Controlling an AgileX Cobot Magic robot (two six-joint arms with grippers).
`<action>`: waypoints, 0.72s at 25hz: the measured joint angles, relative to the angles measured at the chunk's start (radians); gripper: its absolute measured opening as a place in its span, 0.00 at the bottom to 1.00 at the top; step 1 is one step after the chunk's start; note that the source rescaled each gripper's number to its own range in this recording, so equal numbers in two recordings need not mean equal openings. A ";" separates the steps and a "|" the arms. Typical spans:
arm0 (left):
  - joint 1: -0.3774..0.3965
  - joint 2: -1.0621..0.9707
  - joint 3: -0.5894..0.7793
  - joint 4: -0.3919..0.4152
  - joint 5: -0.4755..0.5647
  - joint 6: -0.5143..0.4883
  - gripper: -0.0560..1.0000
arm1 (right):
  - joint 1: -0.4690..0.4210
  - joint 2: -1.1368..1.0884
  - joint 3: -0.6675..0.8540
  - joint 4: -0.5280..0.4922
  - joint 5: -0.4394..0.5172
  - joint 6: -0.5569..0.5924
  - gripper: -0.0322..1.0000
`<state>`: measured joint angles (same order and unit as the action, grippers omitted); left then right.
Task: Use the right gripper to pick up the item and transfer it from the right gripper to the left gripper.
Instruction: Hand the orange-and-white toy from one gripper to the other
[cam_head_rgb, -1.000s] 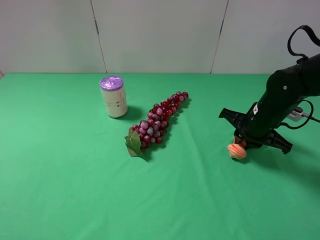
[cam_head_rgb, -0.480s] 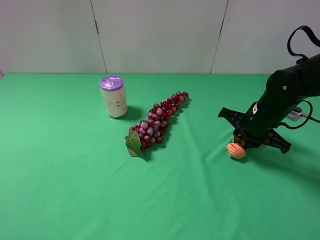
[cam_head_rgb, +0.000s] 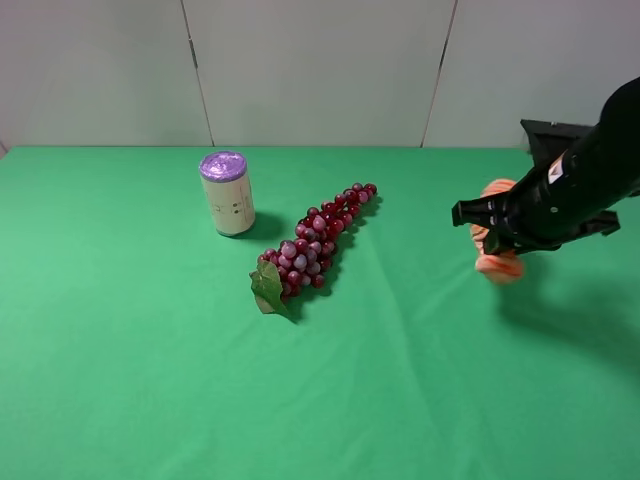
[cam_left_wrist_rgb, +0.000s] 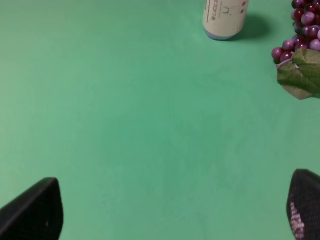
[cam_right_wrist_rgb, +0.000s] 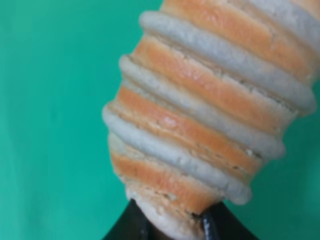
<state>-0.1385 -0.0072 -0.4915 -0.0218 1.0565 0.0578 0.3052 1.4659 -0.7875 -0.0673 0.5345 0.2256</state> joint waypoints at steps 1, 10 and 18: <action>0.000 0.000 0.000 0.000 0.000 0.000 1.00 | 0.000 -0.019 0.000 0.011 0.038 -0.117 0.06; 0.000 0.000 0.000 0.001 0.000 0.000 1.00 | 0.061 -0.136 0.000 0.098 0.263 -0.845 0.05; 0.000 0.000 0.000 0.001 0.000 0.000 1.00 | 0.204 -0.139 0.000 0.123 0.293 -1.006 0.05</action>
<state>-0.1385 -0.0072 -0.4915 -0.0210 1.0565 0.0578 0.5090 1.3271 -0.7875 0.0561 0.8279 -0.7804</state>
